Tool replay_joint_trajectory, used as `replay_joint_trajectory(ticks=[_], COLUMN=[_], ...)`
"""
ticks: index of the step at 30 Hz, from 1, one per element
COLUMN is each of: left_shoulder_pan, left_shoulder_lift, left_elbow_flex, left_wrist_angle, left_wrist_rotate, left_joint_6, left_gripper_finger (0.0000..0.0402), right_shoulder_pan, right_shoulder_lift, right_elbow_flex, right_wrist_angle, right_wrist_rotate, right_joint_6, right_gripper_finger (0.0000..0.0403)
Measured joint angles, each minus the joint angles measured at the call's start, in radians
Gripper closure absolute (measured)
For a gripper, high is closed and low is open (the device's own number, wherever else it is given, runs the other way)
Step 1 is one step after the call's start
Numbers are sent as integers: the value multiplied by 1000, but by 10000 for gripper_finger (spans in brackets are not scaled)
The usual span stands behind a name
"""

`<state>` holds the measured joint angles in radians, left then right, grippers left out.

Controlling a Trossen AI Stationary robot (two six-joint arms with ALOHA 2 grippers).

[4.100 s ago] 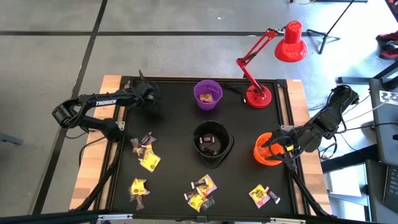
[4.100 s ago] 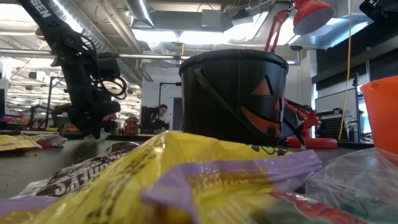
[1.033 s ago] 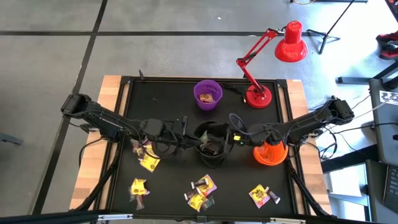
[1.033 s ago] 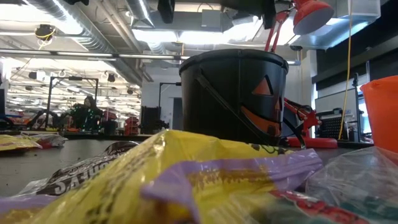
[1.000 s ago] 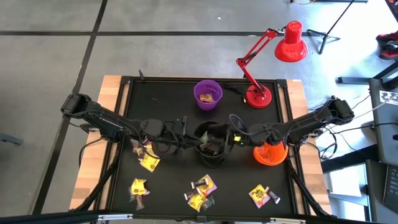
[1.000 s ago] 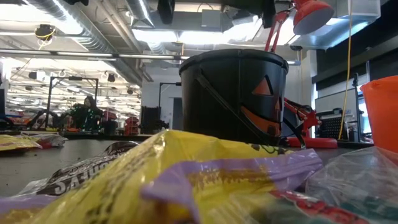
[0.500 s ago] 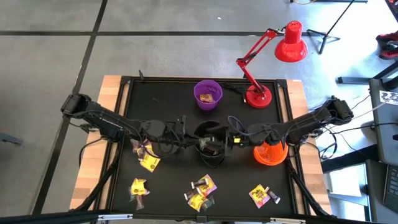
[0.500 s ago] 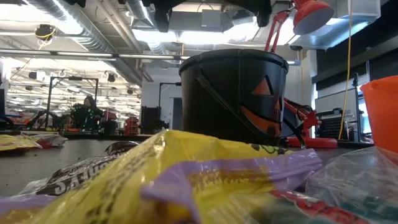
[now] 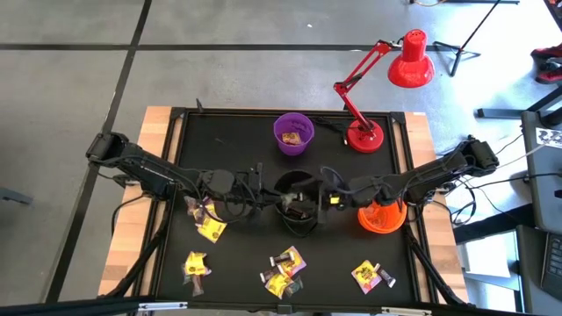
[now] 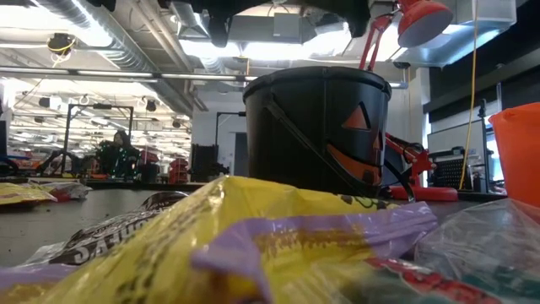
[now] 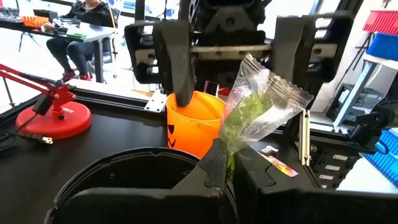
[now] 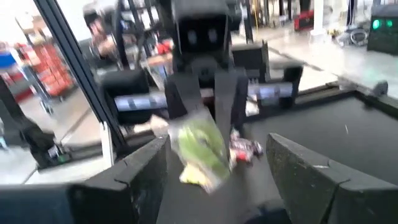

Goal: Sort candy
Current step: Put the green gummy into the orange bucket

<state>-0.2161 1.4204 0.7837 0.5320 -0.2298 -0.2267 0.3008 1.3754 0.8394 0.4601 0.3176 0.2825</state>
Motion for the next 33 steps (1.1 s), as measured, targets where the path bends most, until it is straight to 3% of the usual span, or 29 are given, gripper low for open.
replay_joint_trajectory(ticks=[22,27,33], left_shoulder_pan=[0,0,0], left_shoulder_lift=[0,0,0], left_elbow_flex=[-1,-1,-1], left_wrist_angle=[16,6,-3], left_wrist_rotate=[7,10,10], left_joint_6=[-7,-7,-8], left_gripper_finger=[401,401,402], right_shoulder_pan=[-33,-35,-33], right_shoulder_lift=[121,121,121], right_elbow_flex=[0,0,0], right_wrist_angle=[201,207,205], right_wrist_rotate=[35,40,38], right_joint_6=[-30,-52,-56], right_gripper_finger=[145,187,274])
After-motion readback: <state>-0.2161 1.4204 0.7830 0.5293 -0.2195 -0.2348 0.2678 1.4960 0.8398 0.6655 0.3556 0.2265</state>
